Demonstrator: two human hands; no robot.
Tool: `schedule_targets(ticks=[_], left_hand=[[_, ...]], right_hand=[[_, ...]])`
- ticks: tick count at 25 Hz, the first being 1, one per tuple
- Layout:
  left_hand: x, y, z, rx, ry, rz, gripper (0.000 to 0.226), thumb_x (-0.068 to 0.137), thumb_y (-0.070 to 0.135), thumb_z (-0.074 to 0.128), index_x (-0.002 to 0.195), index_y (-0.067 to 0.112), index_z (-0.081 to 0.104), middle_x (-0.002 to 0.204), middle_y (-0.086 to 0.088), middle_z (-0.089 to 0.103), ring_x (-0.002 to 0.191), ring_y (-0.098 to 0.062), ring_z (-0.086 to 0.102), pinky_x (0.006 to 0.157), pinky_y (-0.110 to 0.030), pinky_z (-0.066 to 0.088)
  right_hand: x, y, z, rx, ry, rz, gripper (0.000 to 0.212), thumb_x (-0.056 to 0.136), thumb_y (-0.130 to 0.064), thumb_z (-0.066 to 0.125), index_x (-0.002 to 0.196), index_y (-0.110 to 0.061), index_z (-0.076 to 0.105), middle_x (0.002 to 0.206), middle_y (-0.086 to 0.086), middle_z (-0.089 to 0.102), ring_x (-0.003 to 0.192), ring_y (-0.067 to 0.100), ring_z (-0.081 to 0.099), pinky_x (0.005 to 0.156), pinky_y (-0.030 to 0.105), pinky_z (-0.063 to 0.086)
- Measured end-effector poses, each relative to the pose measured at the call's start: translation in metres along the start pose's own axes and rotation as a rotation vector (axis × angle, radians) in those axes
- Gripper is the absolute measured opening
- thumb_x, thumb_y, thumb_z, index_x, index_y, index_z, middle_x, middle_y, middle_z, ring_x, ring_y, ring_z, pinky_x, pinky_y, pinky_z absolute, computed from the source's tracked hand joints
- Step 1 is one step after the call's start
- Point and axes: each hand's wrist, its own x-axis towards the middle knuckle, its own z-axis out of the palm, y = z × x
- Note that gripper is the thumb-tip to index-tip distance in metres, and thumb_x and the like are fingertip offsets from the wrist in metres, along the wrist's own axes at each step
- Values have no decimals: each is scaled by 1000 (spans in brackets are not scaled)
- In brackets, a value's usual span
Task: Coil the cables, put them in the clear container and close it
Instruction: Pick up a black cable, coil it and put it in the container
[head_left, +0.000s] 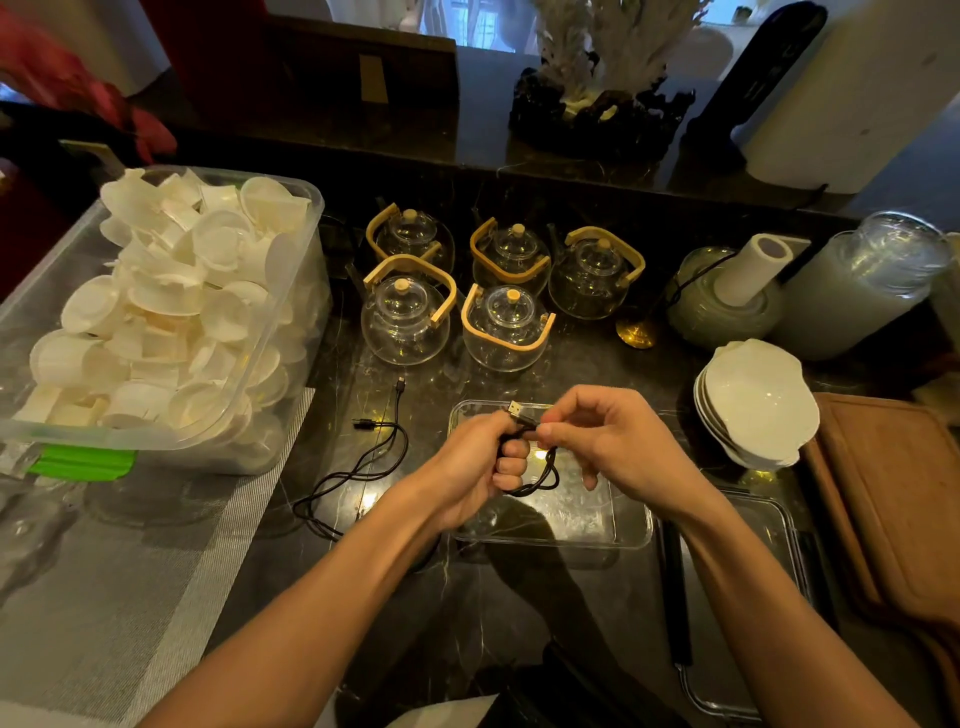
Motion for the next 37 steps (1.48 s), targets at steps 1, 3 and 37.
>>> schedule_targets(ticks=[1,3,37], left_hand=[[1,0,0,-4,12,-6,25,102,16,34,85,13,51,64,4,30,53,-7,22,45,-20,16],[3,-2,-1,18,44,10,22,100,19,37,82,15,49,64,4,30,53,-8,22,44,-20,18],[6,0,-8,207,-57,170,15,106,16,47,91,16,43,60,7,34,48,-5,28,42,-17,28]], right_hand=[[0,-1,0,-66,-13,6,3,91,-12,76,88,-13,75,75,5,74,55,16,60,45,31,52],[-1,-3,3,-192,-15,14,5,91,-14,77,87,-18,77,76,5,73,62,16,66,50,30,58],[5,36,42,-128,217,53,23,97,-21,66,119,-15,60,86,-2,57,56,7,58,50,24,52]])
